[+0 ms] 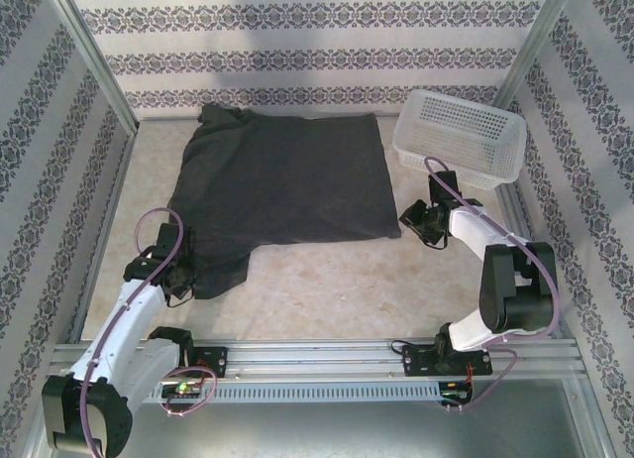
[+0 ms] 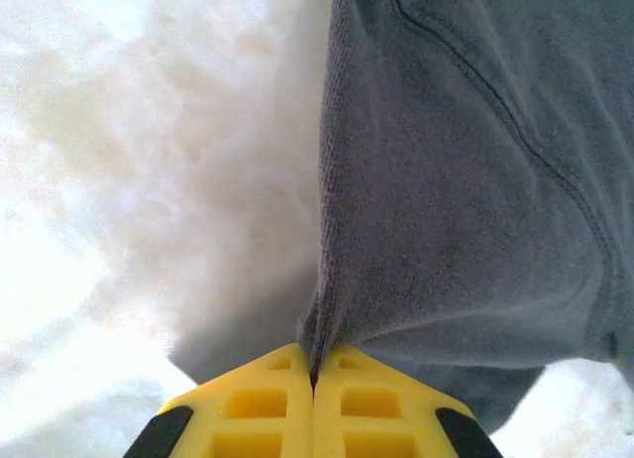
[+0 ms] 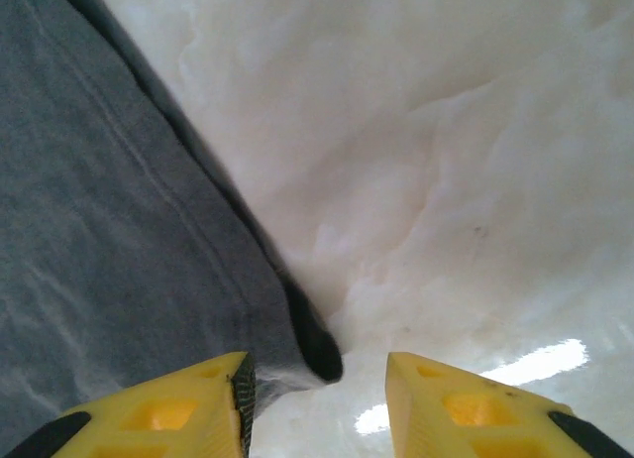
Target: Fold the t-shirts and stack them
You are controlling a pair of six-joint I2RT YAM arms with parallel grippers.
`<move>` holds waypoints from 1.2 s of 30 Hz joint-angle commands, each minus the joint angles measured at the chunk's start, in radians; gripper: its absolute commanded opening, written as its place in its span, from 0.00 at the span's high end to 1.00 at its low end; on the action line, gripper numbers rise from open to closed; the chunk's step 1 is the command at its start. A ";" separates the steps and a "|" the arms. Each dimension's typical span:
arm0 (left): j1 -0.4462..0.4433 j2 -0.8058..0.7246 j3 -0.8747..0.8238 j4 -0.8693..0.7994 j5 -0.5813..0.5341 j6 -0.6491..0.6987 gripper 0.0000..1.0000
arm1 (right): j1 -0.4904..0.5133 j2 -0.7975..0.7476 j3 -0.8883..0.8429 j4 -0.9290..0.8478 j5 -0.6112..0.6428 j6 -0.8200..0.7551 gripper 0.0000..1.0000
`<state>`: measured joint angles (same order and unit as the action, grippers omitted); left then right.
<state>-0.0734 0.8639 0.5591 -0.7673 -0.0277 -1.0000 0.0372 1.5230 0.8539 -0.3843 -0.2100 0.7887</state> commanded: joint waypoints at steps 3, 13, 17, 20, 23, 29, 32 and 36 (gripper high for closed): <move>0.014 0.040 0.002 -0.051 0.002 0.045 1.00 | 0.055 0.020 -0.013 -0.014 0.016 0.105 0.62; 0.015 0.065 0.023 -0.048 -0.010 0.078 1.00 | 0.078 0.140 0.045 0.031 0.000 0.187 0.62; 0.018 0.064 0.027 -0.074 -0.006 0.086 1.00 | 0.077 0.206 0.083 0.019 0.026 0.187 0.73; 0.021 0.054 0.028 -0.105 -0.006 0.090 1.00 | 0.078 0.221 0.092 0.018 0.046 0.190 0.84; 0.027 0.037 0.034 -0.136 -0.007 0.091 1.00 | 0.075 0.208 0.093 0.008 0.058 0.195 0.95; 0.029 0.002 0.055 -0.203 0.011 0.083 1.00 | 0.064 0.080 0.051 -0.108 0.087 0.191 1.00; 0.029 0.003 0.062 -0.246 0.035 0.048 1.00 | 0.063 0.004 0.021 -0.203 0.092 0.180 1.00; 0.027 0.005 0.046 -0.279 0.086 0.003 1.00 | 0.067 -0.109 -0.034 -0.325 0.137 0.175 1.00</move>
<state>-0.0566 0.8749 0.6025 -0.9459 0.0235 -0.9485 0.1131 1.4754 0.8627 -0.5560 -0.1402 0.9699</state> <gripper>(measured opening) 0.049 0.055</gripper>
